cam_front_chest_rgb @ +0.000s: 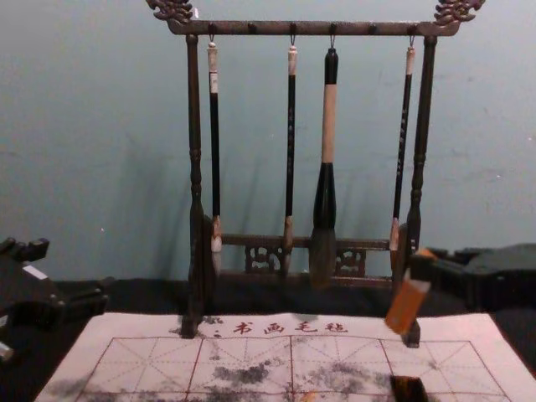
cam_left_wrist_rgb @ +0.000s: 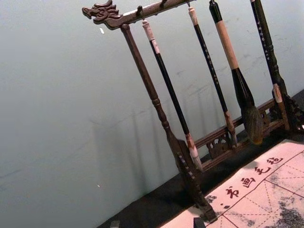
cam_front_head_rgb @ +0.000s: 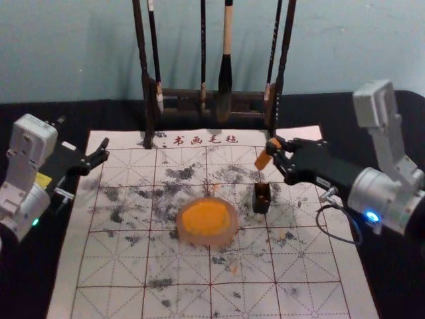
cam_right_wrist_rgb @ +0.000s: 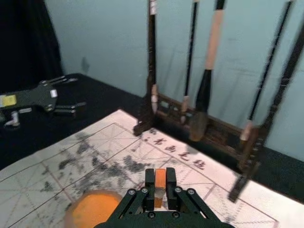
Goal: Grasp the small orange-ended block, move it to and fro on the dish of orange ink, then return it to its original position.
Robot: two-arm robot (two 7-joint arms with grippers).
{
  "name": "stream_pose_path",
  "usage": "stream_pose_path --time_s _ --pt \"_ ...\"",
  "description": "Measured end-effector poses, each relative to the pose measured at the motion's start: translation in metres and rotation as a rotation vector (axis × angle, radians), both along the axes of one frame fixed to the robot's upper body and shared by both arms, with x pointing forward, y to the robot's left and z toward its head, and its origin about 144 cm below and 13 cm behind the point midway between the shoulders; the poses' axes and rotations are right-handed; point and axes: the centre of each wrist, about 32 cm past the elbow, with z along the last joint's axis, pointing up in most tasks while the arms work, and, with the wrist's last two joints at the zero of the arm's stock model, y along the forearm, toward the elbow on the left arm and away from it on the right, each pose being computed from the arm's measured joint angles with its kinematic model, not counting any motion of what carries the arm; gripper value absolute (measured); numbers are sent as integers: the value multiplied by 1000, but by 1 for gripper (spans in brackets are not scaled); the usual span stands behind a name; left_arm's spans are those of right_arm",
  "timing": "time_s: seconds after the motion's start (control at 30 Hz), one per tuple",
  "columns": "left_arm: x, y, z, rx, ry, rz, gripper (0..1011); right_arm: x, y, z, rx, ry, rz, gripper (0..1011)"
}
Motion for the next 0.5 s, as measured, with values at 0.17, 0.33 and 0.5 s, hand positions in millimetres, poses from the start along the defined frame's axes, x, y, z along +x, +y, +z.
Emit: stream_pose_path --time_s 0.17,0.33,0.5 --pt "0 0 0 0 0 0 1001 12 5 2 -21 18 67 138" --pt "0 0 0 0 0 0 1001 26 13 2 -54 29 137 138" --pt "0 0 0 0 0 0 1001 37 21 1 -91 30 187 138"
